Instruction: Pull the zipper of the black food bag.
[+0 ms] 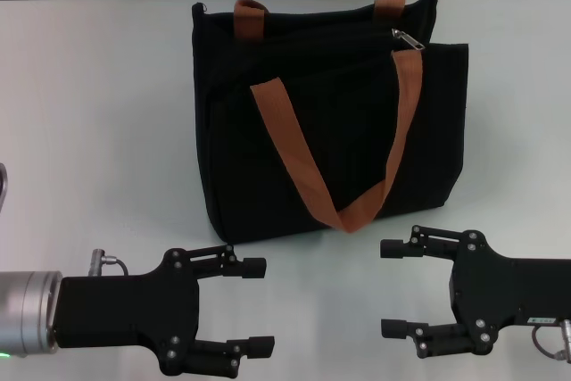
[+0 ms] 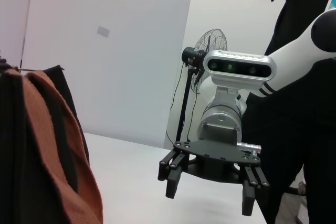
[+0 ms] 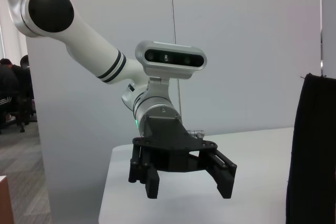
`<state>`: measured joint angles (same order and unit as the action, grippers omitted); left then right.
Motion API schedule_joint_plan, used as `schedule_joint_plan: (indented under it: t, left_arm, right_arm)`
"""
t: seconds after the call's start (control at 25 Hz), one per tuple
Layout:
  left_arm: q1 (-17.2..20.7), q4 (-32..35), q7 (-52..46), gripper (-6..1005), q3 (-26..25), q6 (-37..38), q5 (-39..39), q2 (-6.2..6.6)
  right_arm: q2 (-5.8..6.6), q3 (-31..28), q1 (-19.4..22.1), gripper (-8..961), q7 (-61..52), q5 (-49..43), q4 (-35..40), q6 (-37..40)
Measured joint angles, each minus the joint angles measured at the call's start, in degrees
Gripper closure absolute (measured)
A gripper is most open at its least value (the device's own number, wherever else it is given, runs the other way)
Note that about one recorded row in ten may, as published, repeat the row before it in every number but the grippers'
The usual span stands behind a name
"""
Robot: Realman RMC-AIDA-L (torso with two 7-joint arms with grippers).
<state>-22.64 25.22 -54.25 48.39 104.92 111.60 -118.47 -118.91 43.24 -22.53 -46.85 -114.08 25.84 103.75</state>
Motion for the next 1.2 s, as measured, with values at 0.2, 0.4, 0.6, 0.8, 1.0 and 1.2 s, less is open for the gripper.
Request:
schedule_joint_plan:
  t: [0.2, 0.4, 0.6, 0.8, 1.0, 1.2]
  left_arm:
    - [0.1, 0.0, 0.0, 175, -0.1, 0.0, 0.0, 0.06]
    - [0.1, 0.0, 0.0, 175, -0.1, 0.0, 0.0, 0.08]
    - [0.1, 0.0, 0.0, 175, 0.0, 0.0, 0.0, 0.09]
    - [0.1, 0.0, 0.0, 175, 0.0, 0.0, 0.0, 0.09]
    - [0.1, 0.0, 0.0, 175, -0.1, 0.0, 0.0, 0.09]
    - [0.1, 0.0, 0.0, 175, -0.1, 0.0, 0.0, 0.09]
  right_arm:
    - [0.0, -0.3, -0.1, 144, 0.3, -0.1, 0.0, -0.1]
    - [-0.06, -0.5, -0.1, 144, 0.4, 0.0, -0.1, -0.2]
    - [-0.08, -0.5, -0.1, 144, 0.4, 0.1, -0.2, -0.3]
    - [-0.09, -0.5, -0.1, 144, 0.5, 0.1, -0.5, -0.3]
    - [-0.14, -0.5, -0.1, 144, 1.0, 0.2, -0.9, -0.3]
    - [-0.18, -0.5, -0.2, 144, 1.0, 0.2, -1.5, -0.4]
